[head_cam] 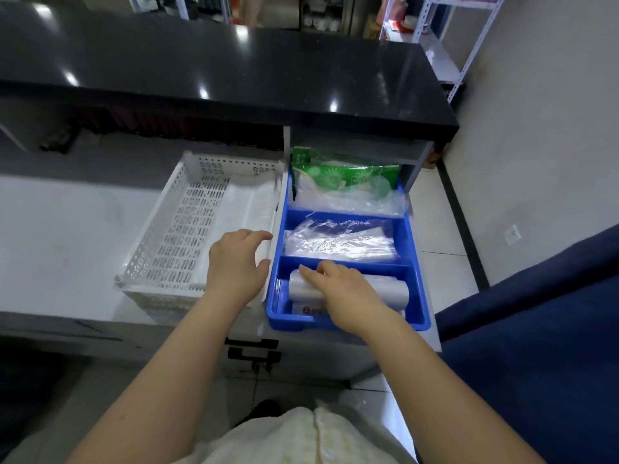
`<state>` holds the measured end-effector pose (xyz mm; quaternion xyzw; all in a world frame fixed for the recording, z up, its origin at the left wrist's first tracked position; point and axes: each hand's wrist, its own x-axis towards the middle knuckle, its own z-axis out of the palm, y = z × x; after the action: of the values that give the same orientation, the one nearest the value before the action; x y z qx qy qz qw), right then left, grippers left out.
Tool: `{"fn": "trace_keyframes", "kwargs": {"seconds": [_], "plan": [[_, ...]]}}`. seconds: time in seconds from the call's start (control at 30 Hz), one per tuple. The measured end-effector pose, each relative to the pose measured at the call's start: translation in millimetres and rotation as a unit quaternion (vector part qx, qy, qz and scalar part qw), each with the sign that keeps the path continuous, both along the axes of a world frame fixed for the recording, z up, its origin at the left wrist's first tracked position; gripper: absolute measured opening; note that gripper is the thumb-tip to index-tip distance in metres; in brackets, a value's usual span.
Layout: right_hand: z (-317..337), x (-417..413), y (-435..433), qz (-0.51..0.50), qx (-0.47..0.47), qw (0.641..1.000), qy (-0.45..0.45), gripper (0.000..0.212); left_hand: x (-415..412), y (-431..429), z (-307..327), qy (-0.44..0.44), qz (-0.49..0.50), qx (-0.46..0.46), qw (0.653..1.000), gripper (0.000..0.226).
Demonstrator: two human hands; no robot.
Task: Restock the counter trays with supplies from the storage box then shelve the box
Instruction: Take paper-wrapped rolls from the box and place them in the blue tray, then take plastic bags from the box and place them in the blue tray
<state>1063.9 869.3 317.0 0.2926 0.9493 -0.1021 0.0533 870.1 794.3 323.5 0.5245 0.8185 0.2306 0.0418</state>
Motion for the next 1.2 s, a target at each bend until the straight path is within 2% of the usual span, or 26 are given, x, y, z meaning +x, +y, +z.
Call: {"fn": "trace_keyframes", "kwargs": {"seconds": [0.1, 0.23, 0.4, 0.53, 0.77, 0.9, 1.03, 1.2], "plan": [[-3.9, -0.2, 4.0, 0.003, -0.022, 1.000, 0.010, 0.079, 5.2, -7.1, -6.9, -0.003, 0.010, -0.009, 1.000, 0.041], [4.7, -22.3, 5.5, 0.027, -0.032, 0.995, 0.087, 0.063, 3.9, -21.7, -8.8, 0.001, 0.027, 0.007, 1.000, 0.037], [21.5, -78.3, -14.6, 0.114, -0.019, 0.985, 0.131, 0.047, -19.7, -59.7, -7.0, 0.006, 0.088, 0.021, 0.996, 0.035], [29.1, -137.2, -57.7, 0.199, 0.002, 0.972, 0.128, 0.044, -59.1, -118.0, -8.8, 0.008, 0.178, 0.018, 0.984, 0.035], [9.5, -282.4, -203.3, 0.352, 0.003, 0.934, 0.065, 0.046, -156.6, -306.9, -20.4, 0.079, 0.338, -0.011, 0.938, 0.035], [0.4, -374.6, -319.0, 0.435, -0.001, 0.898, 0.063, 0.045, -212.3, -428.5, -29.5, 0.043, 0.421, -0.043, 0.905, 0.036], [-7.2, -447.8, -420.5, 0.471, -0.025, 0.880, 0.058, 0.051, -263.4, -530.9, -40.0, 0.024, 0.478, -0.046, 0.877, 0.037], [-16.2, -508.8, -496.2, 0.510, -0.036, 0.860, 0.002, 0.052, -311.7, -614.1, -54.0, -0.015, 0.523, -0.055, 0.851, 0.037]]}}
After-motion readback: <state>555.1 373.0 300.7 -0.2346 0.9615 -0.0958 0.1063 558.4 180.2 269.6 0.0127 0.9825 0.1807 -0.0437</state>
